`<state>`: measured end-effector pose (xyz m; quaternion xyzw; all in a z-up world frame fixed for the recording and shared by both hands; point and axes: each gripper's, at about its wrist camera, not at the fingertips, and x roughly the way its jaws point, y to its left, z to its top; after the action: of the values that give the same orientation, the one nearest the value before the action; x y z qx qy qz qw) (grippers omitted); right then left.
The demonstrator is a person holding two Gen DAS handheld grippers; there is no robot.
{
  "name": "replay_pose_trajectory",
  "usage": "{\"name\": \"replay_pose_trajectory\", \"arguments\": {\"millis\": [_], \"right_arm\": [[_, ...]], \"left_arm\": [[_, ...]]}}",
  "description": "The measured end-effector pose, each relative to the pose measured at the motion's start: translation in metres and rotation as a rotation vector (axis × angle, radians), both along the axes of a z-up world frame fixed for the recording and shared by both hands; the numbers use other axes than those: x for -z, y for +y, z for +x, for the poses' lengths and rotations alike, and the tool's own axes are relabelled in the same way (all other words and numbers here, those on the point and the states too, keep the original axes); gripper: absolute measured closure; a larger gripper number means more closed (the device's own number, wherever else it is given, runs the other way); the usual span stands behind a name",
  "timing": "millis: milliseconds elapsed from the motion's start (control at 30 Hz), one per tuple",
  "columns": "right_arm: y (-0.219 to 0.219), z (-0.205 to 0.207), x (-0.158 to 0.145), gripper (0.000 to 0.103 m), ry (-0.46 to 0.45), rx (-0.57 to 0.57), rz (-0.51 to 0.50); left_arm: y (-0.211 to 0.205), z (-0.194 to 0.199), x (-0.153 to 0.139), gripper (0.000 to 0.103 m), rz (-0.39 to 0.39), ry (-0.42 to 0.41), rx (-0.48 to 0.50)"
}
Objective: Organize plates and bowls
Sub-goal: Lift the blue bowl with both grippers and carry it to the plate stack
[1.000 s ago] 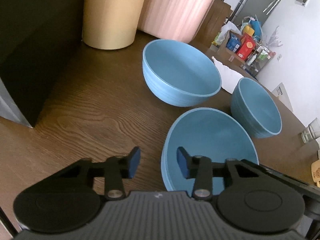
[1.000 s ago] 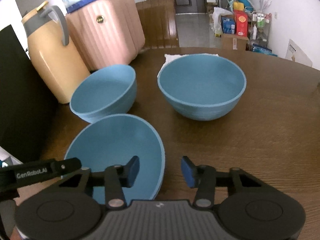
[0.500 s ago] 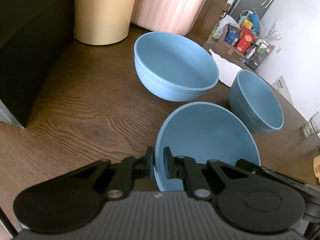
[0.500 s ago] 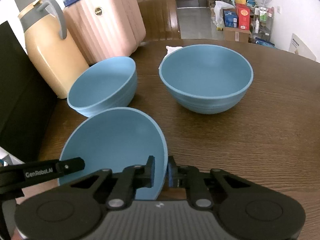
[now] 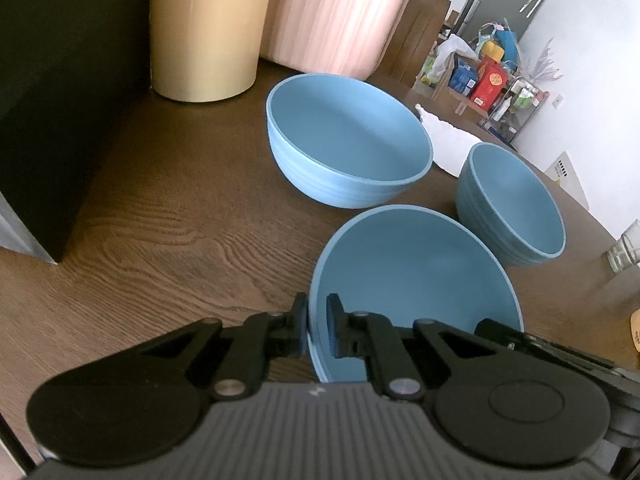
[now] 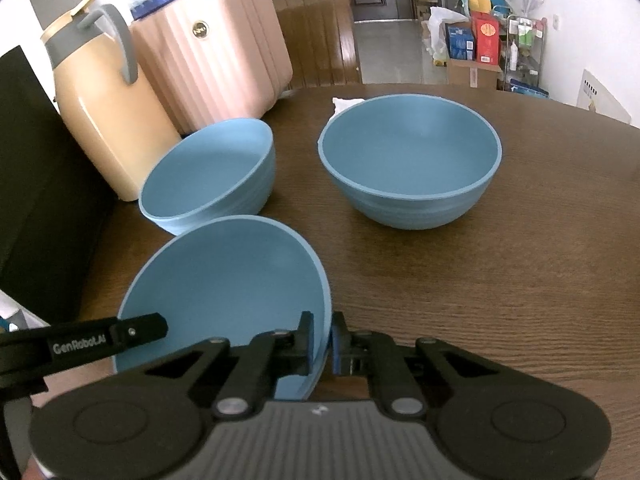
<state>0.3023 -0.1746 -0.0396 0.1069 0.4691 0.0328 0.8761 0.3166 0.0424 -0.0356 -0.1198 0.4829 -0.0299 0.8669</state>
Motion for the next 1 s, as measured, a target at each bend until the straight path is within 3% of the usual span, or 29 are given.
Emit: {"name": "replay_pose_trajectory", "arguments": {"millis": [433,1000], "right_arm": [[0.011,-0.02,-0.016,0.095,-0.036,-0.015,0.004],[0.07,-0.064,-0.036,0.095,-0.083,-0.088,-0.007]], "left_arm": [[0.015,-0.018,-0.016,0.093,-0.004,-0.037,-0.014],[0.07,-0.074,-0.034,0.093,-0.004,-0.091,-0.079]]}}
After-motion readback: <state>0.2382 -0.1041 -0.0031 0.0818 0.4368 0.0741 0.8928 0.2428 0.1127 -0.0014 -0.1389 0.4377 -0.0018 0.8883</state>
